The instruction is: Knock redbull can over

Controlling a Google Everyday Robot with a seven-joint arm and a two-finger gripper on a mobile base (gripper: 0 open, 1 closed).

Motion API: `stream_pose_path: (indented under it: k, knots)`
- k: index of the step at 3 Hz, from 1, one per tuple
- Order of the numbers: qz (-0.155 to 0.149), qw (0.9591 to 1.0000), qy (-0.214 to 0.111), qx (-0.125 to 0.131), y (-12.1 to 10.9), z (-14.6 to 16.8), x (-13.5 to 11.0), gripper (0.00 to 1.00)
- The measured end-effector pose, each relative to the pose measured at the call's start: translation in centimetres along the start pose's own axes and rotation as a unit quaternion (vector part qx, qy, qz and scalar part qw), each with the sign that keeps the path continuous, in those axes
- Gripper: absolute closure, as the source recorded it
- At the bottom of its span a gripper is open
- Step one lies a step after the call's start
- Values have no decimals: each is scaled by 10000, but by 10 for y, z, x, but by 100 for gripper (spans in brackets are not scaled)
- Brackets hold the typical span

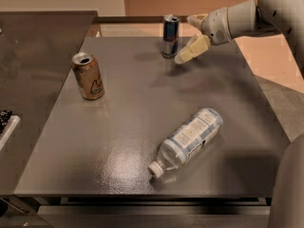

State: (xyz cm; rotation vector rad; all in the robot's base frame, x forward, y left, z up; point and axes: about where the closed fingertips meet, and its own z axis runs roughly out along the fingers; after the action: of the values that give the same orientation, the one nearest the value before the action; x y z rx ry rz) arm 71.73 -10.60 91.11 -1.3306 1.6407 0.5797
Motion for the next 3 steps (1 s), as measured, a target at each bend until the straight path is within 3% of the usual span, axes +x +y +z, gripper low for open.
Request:
stream_pose_path:
  k: [3]
  knots:
    - [367,9993,30,-31,-25,24,-14,0]
